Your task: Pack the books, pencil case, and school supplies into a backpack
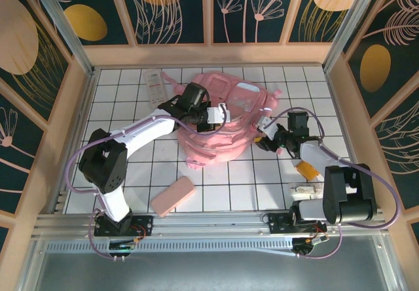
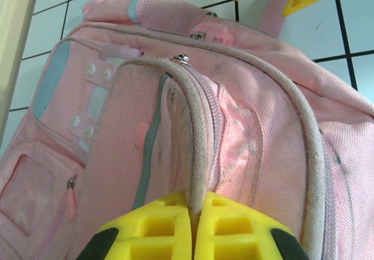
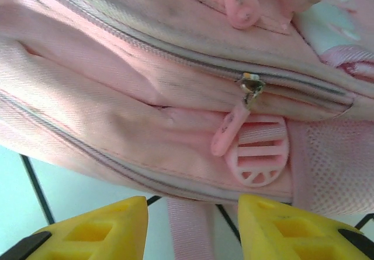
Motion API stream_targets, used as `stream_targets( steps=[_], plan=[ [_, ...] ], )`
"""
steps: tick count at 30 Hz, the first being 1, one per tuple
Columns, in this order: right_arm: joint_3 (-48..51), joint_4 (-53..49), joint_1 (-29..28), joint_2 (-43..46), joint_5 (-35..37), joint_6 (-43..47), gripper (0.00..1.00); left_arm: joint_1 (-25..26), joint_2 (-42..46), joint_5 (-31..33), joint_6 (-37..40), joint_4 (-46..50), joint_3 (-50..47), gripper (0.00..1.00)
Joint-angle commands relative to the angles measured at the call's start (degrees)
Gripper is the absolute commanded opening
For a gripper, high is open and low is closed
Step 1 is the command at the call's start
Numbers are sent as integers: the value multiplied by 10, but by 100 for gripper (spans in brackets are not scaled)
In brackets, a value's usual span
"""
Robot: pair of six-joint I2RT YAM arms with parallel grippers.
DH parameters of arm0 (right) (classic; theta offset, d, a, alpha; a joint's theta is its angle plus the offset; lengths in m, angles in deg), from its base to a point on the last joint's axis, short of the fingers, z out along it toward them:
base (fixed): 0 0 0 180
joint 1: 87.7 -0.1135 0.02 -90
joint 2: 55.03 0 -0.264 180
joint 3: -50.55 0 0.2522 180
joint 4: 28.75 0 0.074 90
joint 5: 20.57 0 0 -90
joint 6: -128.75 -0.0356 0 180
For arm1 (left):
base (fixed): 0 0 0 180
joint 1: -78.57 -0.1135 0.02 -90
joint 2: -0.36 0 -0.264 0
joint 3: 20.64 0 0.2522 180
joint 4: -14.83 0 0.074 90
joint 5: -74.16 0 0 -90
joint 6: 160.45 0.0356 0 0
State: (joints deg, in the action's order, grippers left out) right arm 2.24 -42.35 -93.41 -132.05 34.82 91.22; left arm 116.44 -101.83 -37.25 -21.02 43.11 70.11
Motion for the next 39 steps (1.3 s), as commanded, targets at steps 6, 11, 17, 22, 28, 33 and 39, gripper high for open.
stream_targets(
  steps=[6, 11, 17, 22, 28, 33, 39],
  plan=[
    [-3, 109, 5, -47, -109, 3, 38, -1, 32, -84, -43, -82, -5, 0],
    [-5, 132, -2, -80, -80, -8, 43, -1, 32, -90, -54, -93, -5, 0],
    [-3, 166, 6, -74, -45, -28, 46, -2, 36, -93, -47, -89, -11, 0],
    [-1, 184, 18, -73, -67, -42, 47, -3, 36, -98, -48, -90, -12, 0],
    [-29, 143, -17, -117, -36, -5, 38, -3, 36, -104, -60, -94, -10, 0],
    [-31, 147, -19, -117, -39, -8, 17, -3, 33, -110, -71, -100, -16, 0],
    [-14, 159, -3, -89, -58, -15, 0, -2, 28, -97, -89, -108, -17, 0]
  ],
)
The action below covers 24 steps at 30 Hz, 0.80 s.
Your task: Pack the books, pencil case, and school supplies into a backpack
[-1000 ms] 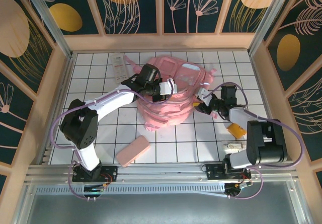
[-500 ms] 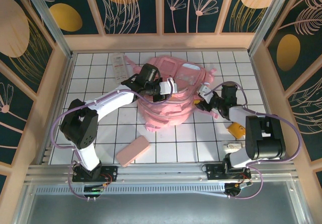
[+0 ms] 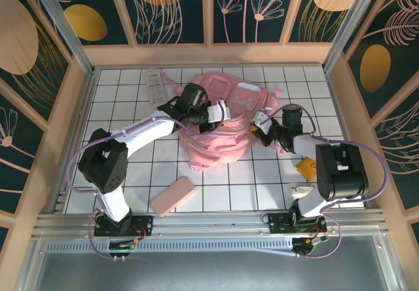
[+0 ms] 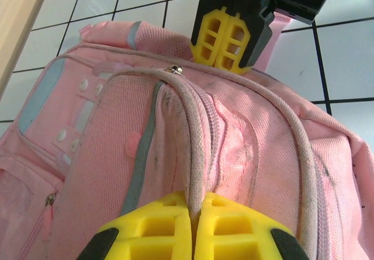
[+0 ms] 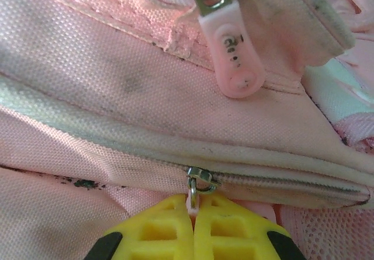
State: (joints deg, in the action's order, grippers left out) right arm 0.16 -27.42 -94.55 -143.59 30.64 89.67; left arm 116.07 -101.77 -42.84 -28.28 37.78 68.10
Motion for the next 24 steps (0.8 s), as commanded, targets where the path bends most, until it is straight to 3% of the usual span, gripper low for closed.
stream_targets(
  steps=[1, 9, 15, 24],
  plan=[
    [9, 9, 9, 32, -18, 1, 0, 1, 25, -35, -20, -56, 4, 0],
    [0, -69, -9, 59, -65, 59, 0, 1, 11, 21, -59, -67, 17, 0],
    [-19, -160, -53, 88, -56, 114, 0, 1, 1, 15, -80, -75, 22, 0],
    [-43, -175, -132, 116, -106, 43, 0, 11, -8, 5, -88, -82, 23, 0]
  ],
)
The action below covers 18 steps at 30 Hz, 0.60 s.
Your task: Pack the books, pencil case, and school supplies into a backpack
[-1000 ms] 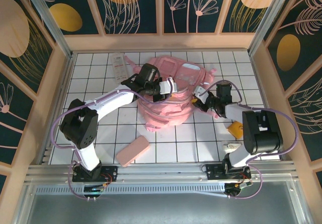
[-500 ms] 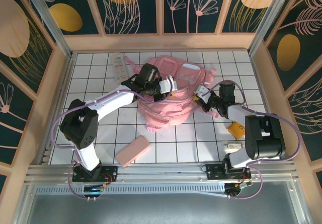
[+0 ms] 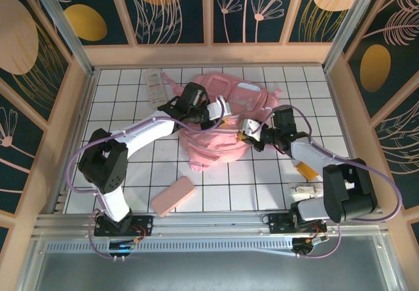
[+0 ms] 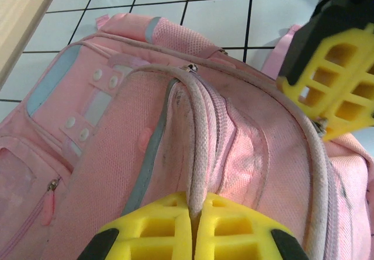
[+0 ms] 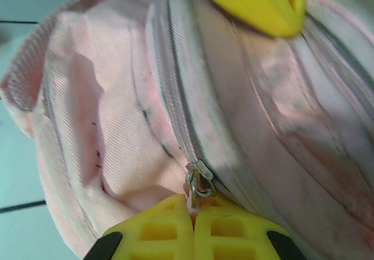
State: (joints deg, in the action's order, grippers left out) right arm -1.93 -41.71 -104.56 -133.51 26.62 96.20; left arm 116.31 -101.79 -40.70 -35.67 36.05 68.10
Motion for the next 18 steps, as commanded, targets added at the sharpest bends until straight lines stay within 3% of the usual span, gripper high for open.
stream_targets(
  steps=[1, 6, 12, 15, 18],
  plan=[
    [-28, -34, -40, 14, -65, -36, 0, 12, -11, -15, -12, -62, 24, 0],
    [-30, 40, -89, 13, -28, -192, 0, 25, -25, -8, -17, -59, 30, 0],
    [-31, -1, -105, 29, -40, -312, 0, 28, -30, 5, -16, -59, 27, 0],
    [-44, -13, -107, 24, -22, -434, 0, 28, -33, 17, -13, -45, 31, 0],
    [-21, 50, -140, 29, -2, -570, 0, 29, -38, 8, -19, -43, 35, 0]
  ],
)
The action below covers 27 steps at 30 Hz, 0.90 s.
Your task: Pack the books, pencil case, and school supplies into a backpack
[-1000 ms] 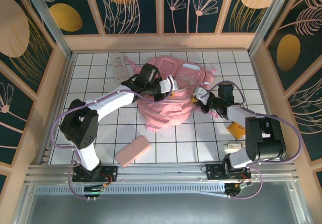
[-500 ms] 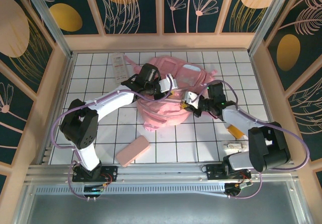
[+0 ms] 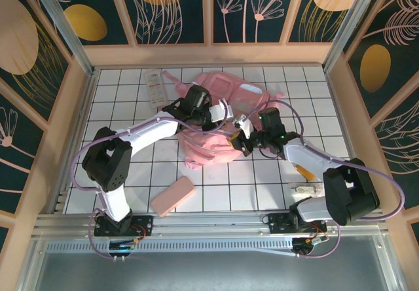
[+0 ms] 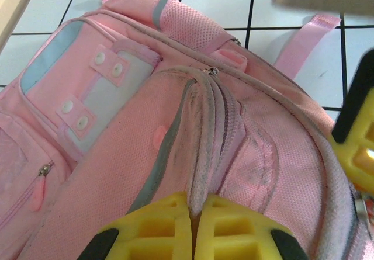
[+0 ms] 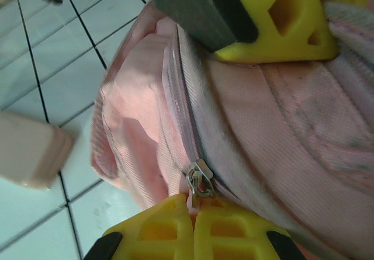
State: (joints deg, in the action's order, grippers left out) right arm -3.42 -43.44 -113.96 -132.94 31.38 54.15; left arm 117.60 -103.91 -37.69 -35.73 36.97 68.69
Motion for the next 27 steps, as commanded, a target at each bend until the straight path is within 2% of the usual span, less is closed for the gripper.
stream_targets(
  steps=[1, 5, 8, 10, 11, 12, 14, 18, 20, 22, 24, 25, 26, 27],
  plan=[
    [7, 96, -65, 29, -29, -180, 0, 15, -18, -27, -25, -56, 29, 0],
    [34, 202, -124, 21, 34, -273, 2, 16, -23, -41, -49, -78, 25, 0],
    [27, 222, -146, 1, 72, -292, 5, 16, -27, -53, -67, -90, 21, 0],
    [24, 224, -147, -1, 69, -287, 11, 16, -28, -58, -78, -96, 17, 0],
    [22, 219, -147, 5, 59, -273, 18, 17, -27, -61, -80, -98, 15, 0],
    [19, 203, -147, 18, 46, -232, 26, 16, -24, -61, -80, -99, 12, 0],
    [8, 139, -148, 42, 45, -143, 32, 15, -16, -56, -75, -96, 6, 0],
    [-15, -34, -148, 113, 82, 131, 34, 1, 9, -55, -90, -102, -10, 1],
    [-16, -78, -140, 139, 109, 242, 35, -9, 21, -50, -115, -111, -17, 10],
    [-13, -97, -123, 154, 160, 324, 38, -16, 37, -45, -135, -108, -21, 29],
    [-14, -101, -84, 156, 197, 384, 38, -18, 57, -41, -162, -100, -28, 32],
    [-13, -100, -61, 156, 193, 403, 38, -17, 80, -43, -178, -95, -34, 33],
    [-13, -99, -27, 156, 171, 432, 38, -17, 96, -45, -211, -94, -41, 44],
    [-11, -98, 1, 156, 148, 464, 38, -17, 111, -45, -254, -99, -53, 49]
  ],
)
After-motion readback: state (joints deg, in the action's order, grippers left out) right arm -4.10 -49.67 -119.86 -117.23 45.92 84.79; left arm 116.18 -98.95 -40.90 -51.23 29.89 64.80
